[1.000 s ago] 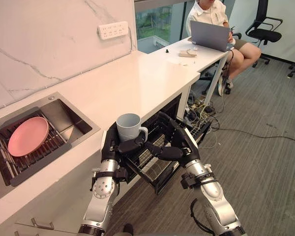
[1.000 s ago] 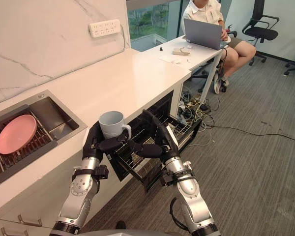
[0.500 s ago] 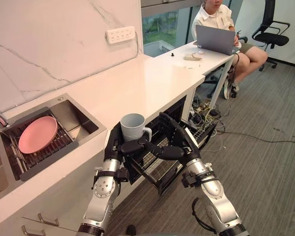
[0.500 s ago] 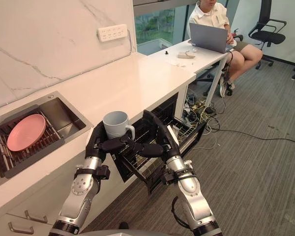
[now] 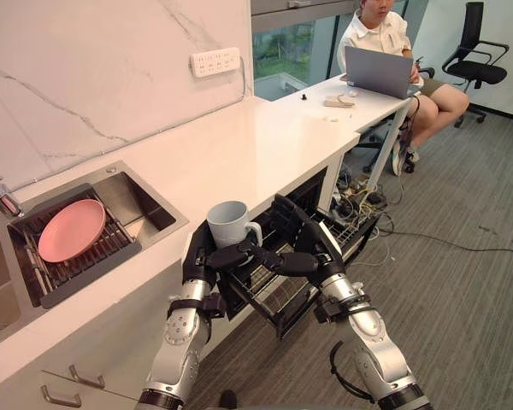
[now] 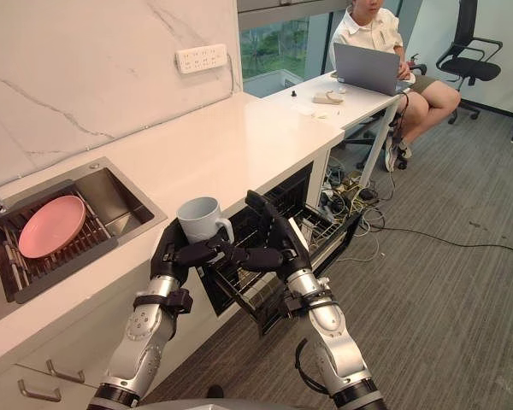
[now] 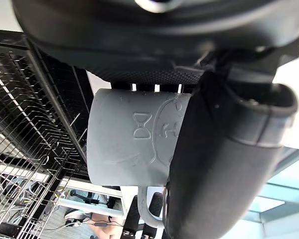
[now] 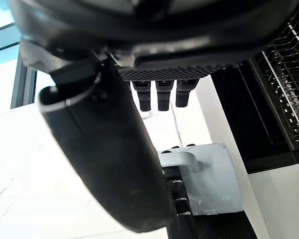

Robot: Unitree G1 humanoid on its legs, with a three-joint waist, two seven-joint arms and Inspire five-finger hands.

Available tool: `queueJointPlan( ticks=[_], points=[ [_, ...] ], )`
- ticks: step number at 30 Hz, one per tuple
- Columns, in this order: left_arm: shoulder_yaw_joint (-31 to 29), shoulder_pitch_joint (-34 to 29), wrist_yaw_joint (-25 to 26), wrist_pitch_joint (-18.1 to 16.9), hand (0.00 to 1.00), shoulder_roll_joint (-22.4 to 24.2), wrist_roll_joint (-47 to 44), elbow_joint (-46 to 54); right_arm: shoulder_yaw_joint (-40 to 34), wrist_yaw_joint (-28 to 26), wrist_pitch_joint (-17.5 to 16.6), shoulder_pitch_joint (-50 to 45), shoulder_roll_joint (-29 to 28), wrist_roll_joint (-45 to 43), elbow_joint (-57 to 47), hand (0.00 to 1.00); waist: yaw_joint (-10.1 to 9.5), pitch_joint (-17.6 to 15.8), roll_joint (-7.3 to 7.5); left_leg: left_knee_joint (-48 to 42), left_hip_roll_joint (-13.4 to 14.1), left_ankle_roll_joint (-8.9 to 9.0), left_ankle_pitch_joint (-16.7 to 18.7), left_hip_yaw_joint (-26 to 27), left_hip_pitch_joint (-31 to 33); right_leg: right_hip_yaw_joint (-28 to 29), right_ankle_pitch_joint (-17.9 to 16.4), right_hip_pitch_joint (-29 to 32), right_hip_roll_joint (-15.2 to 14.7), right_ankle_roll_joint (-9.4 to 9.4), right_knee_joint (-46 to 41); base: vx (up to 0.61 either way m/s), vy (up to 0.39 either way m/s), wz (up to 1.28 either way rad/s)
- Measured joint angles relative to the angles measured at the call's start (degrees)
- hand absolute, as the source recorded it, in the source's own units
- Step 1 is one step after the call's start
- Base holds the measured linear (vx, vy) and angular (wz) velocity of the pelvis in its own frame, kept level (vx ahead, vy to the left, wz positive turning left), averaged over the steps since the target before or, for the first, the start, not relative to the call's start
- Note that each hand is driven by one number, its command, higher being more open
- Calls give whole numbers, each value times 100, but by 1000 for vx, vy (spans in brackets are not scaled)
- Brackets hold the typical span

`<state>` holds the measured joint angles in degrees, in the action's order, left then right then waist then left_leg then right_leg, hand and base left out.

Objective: Walk over to the sink, pick up the cup, carry it to the dishwasher, place the cup inside the dishwasher, then close the dishwasher door

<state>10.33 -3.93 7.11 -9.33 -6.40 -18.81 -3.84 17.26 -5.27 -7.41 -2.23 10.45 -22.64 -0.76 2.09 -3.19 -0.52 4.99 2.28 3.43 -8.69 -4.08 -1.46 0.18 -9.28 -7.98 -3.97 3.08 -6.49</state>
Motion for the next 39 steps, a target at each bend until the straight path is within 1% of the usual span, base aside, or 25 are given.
queueJointPlan(
  ticks=[8, 19, 25, 29, 32, 39],
  points=[
    [-271, 0, -44, 0, 30, 68, -34, -52, -18, -92, 39, 0, -148, 5, 13, 90, -1, 3, 4, 1, 17, -1, -3, 4, 30, 0, 68, -11, 14, 2, 94, 0, 0, 0],
    [-554, 0, -92, -1, 30, 80, -37, -52, -113, -116, 40, 0, -167, 29, 29, 90, -8, 6, 8, 1, 26, 2, -5, 4, 30, 1, 71, -11, 23, 1, 96, 0, 0, 0],
    [-535, -1, -233, -1, 30, 80, 88, -52, -119, -157, 41, 0, -168, 30, 28, 90, -73, 9, 11, 1, 47, 4, -6, 5, 40, 1, 96, -15, 45, -12, 137, 0, 0, 0],
    [-454, -2, -320, -1, 30, 79, 162, -52, -113, -199, 41, 14, -168, 30, 28, 90, -104, 11, 16, 1, 50, 4, -7, 5, 46, 1, 105, -16, 48, -12, 151, 0, 0, 0],
    [-288, -4, -372, -1, 30, 46, 287, -60, -86, -213, 44, 133, -168, 29, 28, 90, -109, 14, 20, 2, 50, 5, -7, 5, 47, 0, 106, -15, 48, -11, 152, 0, 0, 0],
    [243, -1, -502, -1, 30, -66, 555, -119, 117, -226, 44, 390, -167, 29, 33, 90, -118, 95, 47, 1, 58, 11, -10, -5, 77, -10, 111, -15, 49, -13, 182, 0, 0, 0]
  ],
)
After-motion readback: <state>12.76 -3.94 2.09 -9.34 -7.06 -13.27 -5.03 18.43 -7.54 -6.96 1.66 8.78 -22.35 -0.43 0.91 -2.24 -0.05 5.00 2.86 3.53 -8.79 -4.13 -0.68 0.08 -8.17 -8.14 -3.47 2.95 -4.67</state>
